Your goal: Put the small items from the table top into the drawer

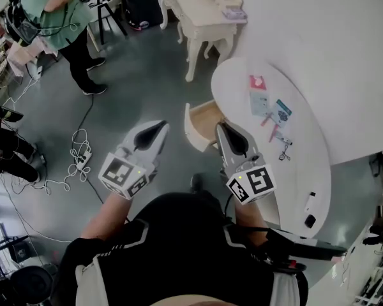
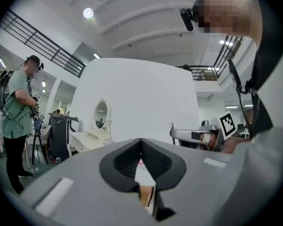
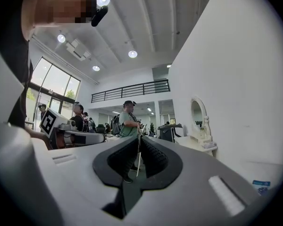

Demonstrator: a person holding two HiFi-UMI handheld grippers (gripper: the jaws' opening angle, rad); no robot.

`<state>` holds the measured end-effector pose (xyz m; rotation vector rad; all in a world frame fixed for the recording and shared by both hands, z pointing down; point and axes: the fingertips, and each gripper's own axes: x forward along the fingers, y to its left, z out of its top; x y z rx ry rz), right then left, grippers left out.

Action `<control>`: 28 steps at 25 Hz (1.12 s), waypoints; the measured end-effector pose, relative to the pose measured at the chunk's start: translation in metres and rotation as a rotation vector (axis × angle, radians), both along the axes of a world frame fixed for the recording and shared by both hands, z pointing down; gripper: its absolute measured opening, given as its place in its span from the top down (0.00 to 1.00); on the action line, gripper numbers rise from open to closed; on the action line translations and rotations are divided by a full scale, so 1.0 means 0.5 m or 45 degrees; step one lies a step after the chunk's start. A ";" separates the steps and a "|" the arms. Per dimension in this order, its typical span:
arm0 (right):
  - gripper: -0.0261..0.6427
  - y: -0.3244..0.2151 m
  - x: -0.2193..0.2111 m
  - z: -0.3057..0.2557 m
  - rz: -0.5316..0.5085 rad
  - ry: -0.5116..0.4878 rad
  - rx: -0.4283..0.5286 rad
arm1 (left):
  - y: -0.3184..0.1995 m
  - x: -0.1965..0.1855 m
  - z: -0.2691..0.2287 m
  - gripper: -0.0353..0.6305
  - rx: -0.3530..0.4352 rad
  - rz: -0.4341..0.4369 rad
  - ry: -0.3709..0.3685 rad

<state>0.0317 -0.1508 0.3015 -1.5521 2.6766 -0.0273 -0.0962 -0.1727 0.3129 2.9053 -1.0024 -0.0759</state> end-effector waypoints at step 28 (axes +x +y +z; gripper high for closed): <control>0.92 -0.249 0.156 0.024 -0.201 0.037 -0.013 | -0.239 0.198 0.017 0.95 -0.059 -0.146 -0.001</control>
